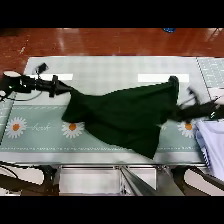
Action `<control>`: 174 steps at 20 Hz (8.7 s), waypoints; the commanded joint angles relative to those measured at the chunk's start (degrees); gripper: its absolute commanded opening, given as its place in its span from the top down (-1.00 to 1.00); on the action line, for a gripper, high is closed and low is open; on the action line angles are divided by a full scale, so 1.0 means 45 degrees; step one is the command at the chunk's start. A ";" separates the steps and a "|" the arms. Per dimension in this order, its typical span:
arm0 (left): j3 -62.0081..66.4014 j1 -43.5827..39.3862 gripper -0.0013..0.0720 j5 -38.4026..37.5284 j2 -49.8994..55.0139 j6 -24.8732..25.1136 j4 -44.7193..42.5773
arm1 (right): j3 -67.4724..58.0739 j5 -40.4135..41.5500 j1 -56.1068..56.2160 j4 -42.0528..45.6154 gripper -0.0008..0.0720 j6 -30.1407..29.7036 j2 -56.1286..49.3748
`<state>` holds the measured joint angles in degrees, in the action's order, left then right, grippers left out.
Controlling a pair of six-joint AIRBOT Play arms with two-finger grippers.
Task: Fold the shirts.
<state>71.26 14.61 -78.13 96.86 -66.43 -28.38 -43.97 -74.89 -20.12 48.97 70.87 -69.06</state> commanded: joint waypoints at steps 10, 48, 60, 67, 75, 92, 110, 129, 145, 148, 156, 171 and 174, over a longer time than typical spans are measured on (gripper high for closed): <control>0.8888 0.0593 0.90 0.1491 -0.5736 -0.1481 0.1729 | -1.6461 -0.0869 -0.0267 -0.2001 0.93 0.1224 0.1627; 0.0840 -0.2409 0.90 0.9836 -0.2905 -0.5741 -0.9539 | -0.7529 0.3837 0.1141 -0.1928 0.93 -0.0806 -0.4333; 0.0437 -0.2472 0.89 0.2943 -0.2283 -0.4240 -0.9505 | -1.0584 -0.1496 0.0753 0.0957 0.92 0.0379 -0.7062; -0.1977 -0.2375 0.89 0.2909 -0.2438 -0.3429 -0.9554 | -0.8825 -0.1671 0.0913 0.2866 0.92 0.0850 -0.7067; -0.1622 -0.1399 0.89 0.2531 -0.2443 -0.3521 -0.9345 | -0.8242 -0.1622 0.0952 0.2812 0.92 0.0855 -0.7067; -0.0656 -0.1030 0.04 0.1005 -0.1588 -0.3531 -0.9413 | -0.8102 -0.2025 0.0952 0.2200 -0.13 0.1379 -0.7077; -1.0418 0.3225 -0.42 0.1214 -0.8718 -0.3657 -0.7383 | 0.0641 0.1355 -0.0534 -0.0160 -0.15 -0.0699 0.0345; -1.0545 0.3070 0.90 0.0971 -0.8451 -0.0379 -0.5197 | 0.1452 -0.0971 -0.2725 0.3837 -0.15 0.1778 0.0340; -1.0112 0.3089 0.89 0.0903 -0.8446 -0.0384 -0.4663 | 0.2880 0.1530 0.0539 -0.1268 0.92 -0.0529 -0.1015; -0.9097 0.3084 0.89 0.0821 -0.8442 -0.0379 -0.3084 | 0.1481 0.0709 0.0151 -0.0442 0.92 -0.0631 -0.0641; -0.3706 0.1491 0.90 0.1690 -0.4852 -0.1132 -0.2404 | -0.3793 0.0500 0.0486 -0.0743 0.92 0.0131 -0.2414; 0.4342 -0.0850 0.87 0.1880 0.2399 -0.3483 -0.3745 | -0.6275 0.2599 0.0763 -0.2497 0.87 0.0277 -0.6450; 0.4571 -0.0787 -0.42 0.1671 0.2375 -0.3371 -0.3803 | -0.6382 0.3045 0.0699 -0.2705 -0.16 0.0185 -0.6509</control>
<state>90.37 10.94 -70.72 106.80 -81.93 -45.01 -72.14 -63.72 -16.73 38.44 72.03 -97.58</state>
